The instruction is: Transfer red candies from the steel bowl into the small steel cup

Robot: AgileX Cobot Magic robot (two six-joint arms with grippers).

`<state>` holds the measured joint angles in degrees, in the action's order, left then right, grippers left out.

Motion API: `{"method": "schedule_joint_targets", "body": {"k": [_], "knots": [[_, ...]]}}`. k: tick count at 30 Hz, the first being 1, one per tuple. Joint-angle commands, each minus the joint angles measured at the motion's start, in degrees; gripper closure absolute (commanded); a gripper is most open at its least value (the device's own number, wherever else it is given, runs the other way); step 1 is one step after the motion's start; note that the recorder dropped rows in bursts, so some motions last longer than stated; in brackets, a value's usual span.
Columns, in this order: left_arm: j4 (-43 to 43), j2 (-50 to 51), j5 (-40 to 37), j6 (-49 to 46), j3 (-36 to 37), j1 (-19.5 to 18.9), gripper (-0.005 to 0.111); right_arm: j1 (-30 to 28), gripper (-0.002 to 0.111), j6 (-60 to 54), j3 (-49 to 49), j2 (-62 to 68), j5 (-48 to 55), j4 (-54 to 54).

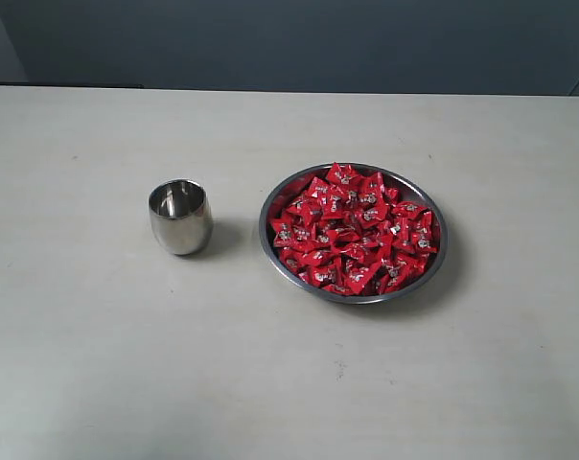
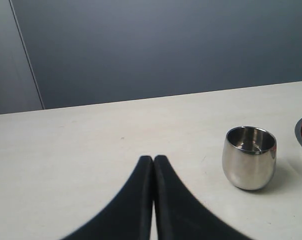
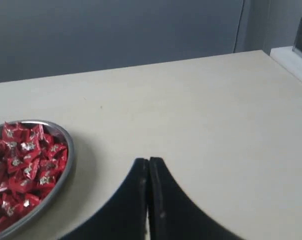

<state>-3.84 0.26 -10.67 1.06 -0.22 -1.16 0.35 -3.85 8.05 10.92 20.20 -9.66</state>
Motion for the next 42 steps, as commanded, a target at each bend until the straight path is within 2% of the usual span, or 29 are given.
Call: {"method": "schedule_joint_targets", "body": {"k": [1, 18, 38, 42], "knots": [[-0.1, -0.3, 0.3, 0.1, 0.2, 0.2, 0.106, -0.3, 0.109, -0.1, 5.3, 4.4, -1.0, 0.0], [-0.1, -0.3, 0.3, 0.1, 0.2, 0.2, 0.106, -0.3, 0.109, -0.1, 24.5, 28.5, -1.1, 0.0], [-0.1, -0.3, 0.3, 0.1, 0.2, 0.2, 0.106, -0.3, 0.109, -0.1, 25.0, 31.7, -5.8, 0.0], [-0.1, -0.3, 0.2, 0.1, 0.2, 0.2, 0.106, -0.3, 0.109, -0.1, 25.0, 32.4, -2.5, 0.0]]}}
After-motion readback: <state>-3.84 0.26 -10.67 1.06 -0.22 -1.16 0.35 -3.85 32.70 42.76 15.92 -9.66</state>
